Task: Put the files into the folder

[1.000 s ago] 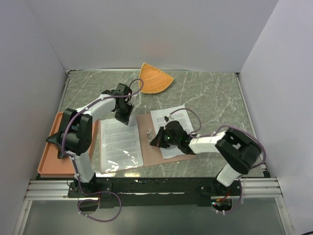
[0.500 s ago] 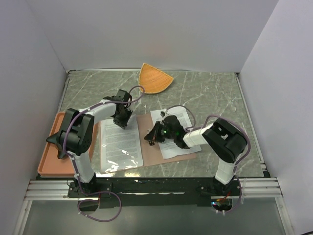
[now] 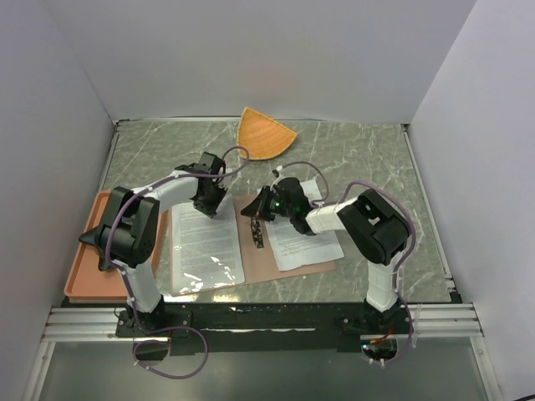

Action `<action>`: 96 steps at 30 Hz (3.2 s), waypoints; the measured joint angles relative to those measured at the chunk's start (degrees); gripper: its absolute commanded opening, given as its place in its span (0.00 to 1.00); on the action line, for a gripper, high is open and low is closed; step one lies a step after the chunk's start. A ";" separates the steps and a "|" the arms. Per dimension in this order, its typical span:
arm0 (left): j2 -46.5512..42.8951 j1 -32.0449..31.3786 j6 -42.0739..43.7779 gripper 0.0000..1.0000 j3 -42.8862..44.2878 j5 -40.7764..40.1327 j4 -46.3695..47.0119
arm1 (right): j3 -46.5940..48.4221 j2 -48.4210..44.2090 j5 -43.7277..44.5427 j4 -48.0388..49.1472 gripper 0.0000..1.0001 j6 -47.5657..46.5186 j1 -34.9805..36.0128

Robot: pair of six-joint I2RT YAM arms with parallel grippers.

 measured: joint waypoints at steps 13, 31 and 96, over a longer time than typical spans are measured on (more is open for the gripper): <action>-2.67 0.02 1.16 0.05 0.57 -0.46 -0.94 | 0.83 -17.09 7.54 -23.30 0.86 -7.87 -6.12; -6.54 0.15 0.94 0.07 4.83 3.78 -5.07 | -6.62 -34.12 38.25 -72.59 0.91 -8.94 -17.62; -7.45 0.20 0.00 0.07 1.40 3.52 -4.85 | -13.53 -45.75 21.42 -75.56 0.59 -14.32 -5.22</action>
